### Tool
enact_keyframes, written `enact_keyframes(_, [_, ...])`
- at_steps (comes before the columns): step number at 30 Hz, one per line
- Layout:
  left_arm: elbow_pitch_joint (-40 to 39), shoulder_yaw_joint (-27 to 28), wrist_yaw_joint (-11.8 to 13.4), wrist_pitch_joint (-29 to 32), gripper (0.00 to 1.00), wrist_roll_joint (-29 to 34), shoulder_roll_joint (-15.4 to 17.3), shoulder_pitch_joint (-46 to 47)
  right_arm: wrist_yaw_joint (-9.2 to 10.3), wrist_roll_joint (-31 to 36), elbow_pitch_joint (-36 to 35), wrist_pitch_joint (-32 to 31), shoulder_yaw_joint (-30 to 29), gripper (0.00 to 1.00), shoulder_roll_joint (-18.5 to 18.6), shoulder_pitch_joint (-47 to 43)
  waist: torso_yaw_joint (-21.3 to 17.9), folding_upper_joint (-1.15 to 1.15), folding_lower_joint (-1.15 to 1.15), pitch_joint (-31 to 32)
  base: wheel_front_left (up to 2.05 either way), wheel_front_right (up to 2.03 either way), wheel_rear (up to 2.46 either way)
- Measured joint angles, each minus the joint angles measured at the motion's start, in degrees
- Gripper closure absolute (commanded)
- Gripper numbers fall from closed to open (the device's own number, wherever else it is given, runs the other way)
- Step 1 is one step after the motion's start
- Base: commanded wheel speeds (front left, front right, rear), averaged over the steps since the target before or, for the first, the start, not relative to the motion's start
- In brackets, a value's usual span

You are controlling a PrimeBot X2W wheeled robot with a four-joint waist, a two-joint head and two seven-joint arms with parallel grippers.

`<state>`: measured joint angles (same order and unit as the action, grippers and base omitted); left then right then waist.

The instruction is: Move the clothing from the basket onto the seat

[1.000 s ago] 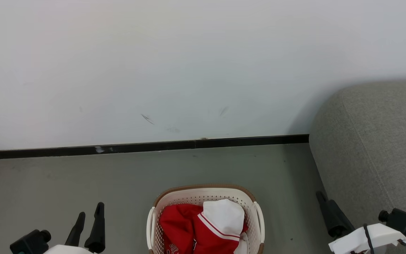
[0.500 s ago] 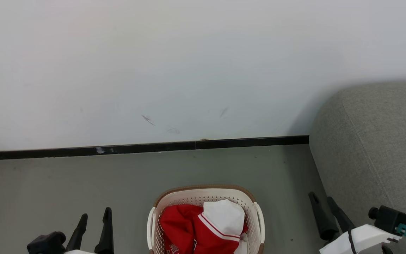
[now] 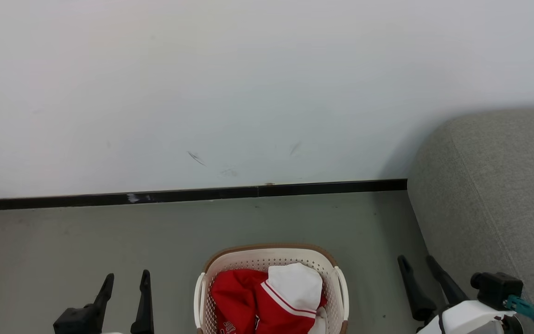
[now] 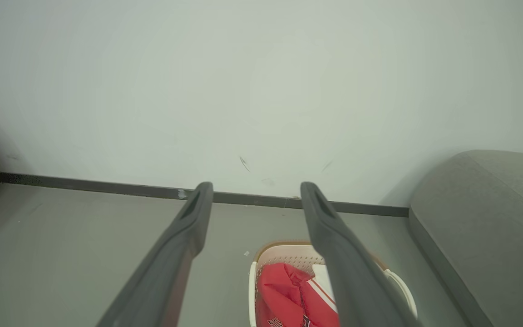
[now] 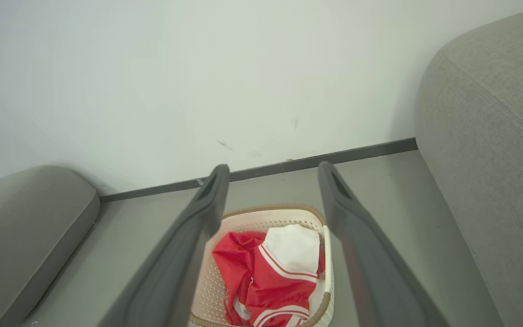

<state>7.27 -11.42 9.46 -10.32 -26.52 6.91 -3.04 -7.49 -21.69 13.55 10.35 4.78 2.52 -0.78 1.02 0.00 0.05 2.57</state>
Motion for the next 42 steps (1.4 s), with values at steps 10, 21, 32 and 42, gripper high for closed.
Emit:
enact_keyframes(10, [-0.32,-1.45,1.78,-2.24,0.00,7.26,0.32,-1.35,0.00,8.40,-0.09,2.10,0.43,0.00,-0.04,-0.20,0.09,0.00,-0.01,0.37,0.00,0.00,0.00])
enact_keyframes(21, [-0.40,-2.29,4.00,-3.97,0.00,13.23,0.85,-1.93,0.00,15.79,-0.19,3.85,1.35,0.00,-0.05,-0.46,0.03,0.00,-0.01,1.04,0.00,0.00,0.00])
enact_keyframes(32, [0.21,-2.30,4.00,-3.97,0.00,13.17,0.79,-1.93,0.00,15.79,-0.08,3.85,1.00,0.00,-0.07,-1.38,0.00,0.00,-0.02,1.47,0.00,0.00,0.00])
enact_keyframes(42, [0.34,-2.30,3.99,-3.97,0.00,13.00,0.78,-1.94,0.00,15.78,-0.04,3.85,0.29,0.00,-0.10,-1.60,0.12,0.00,-0.02,1.62,0.00,0.00,0.00])
